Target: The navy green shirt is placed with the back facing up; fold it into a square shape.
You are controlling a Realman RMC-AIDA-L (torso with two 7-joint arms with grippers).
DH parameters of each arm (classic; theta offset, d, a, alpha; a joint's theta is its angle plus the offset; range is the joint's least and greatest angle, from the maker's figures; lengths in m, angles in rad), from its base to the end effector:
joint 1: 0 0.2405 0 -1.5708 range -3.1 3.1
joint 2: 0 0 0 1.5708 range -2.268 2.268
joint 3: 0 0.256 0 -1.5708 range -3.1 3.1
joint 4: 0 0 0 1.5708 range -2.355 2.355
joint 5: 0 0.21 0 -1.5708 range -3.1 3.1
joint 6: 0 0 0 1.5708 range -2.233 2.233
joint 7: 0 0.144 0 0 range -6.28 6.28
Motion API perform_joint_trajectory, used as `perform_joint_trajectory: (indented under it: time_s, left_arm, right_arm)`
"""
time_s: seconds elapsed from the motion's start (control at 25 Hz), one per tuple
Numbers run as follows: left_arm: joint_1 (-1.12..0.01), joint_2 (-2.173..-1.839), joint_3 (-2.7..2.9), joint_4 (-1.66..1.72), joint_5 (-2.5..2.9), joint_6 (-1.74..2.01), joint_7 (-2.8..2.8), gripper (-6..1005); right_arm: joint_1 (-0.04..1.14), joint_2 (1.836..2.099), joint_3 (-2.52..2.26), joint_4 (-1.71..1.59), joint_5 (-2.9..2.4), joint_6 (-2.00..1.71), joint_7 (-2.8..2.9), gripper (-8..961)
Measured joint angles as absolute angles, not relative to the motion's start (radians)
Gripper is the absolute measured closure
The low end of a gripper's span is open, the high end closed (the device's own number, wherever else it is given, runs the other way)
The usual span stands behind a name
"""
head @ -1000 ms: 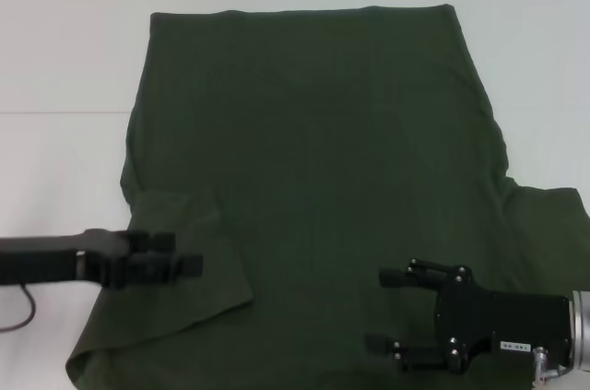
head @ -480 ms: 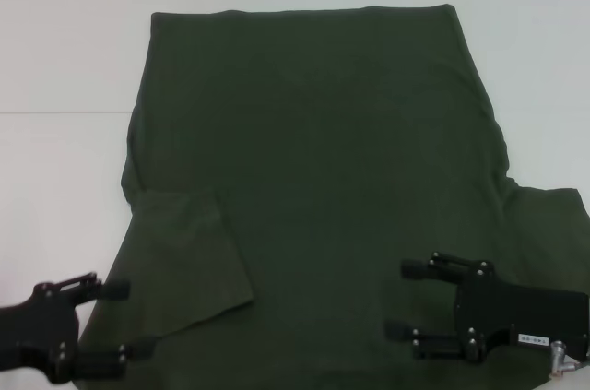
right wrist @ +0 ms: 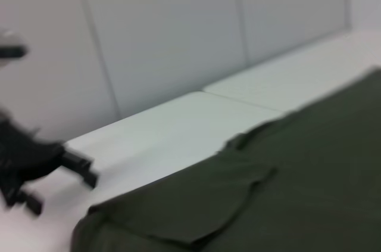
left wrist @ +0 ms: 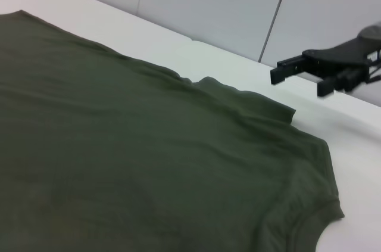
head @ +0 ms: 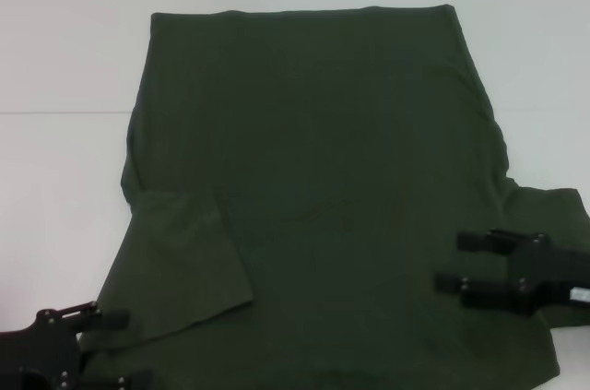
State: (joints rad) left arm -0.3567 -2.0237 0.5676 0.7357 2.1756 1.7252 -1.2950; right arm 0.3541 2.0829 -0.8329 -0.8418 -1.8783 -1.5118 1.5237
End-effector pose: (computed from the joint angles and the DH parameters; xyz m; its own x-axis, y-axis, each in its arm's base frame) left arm -0.3290 0.2658 0.0373 0.8261 0.3967 0.4003 0.4896 -0.8569 -0.1613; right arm 0.2834 0.3087 0.0180 0.7490 -0.4140 -0.5173 -0.5702 -0.8004 -0.1851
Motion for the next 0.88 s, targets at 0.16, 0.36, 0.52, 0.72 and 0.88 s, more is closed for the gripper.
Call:
perform_joint_trajectory:
  time_s: [0.16, 0.36, 0.52, 0.72, 0.88]
  left_arm:
    - [-0.368, -2.027, 0.568, 0.736, 2.176, 1.732, -1.300, 62]
    - [-0.376, -2.027, 0.567, 0.736, 2.176, 1.735, -1.302, 62]
    - [-0.382, -2.027, 0.569, 0.739, 2.176, 1.747, -1.297, 62]
    - [-0.397, -2.028, 0.575, 0.745, 2.182, 1.763, -1.296, 62]
    - [-0.407, -2.026, 0.575, 0.746, 2.185, 1.769, -1.296, 62]
  right_arm:
    - [0.363, 2.079, -0.828, -1.068, -2.056, -1.531, 1.989, 84]
    - [0.446, 2.065, -0.784, -1.185, -2.305, -1.631, 2.420, 87]
    - [0.520, 2.058, -0.698, -1.184, -2.505, -1.664, 2.607, 89]
    - [0.537, 2.048, -0.673, -1.186, -2.607, -1.670, 2.685, 91]
    - [0.537, 2.043, -0.631, -1.186, -2.701, -1.654, 2.704, 89]
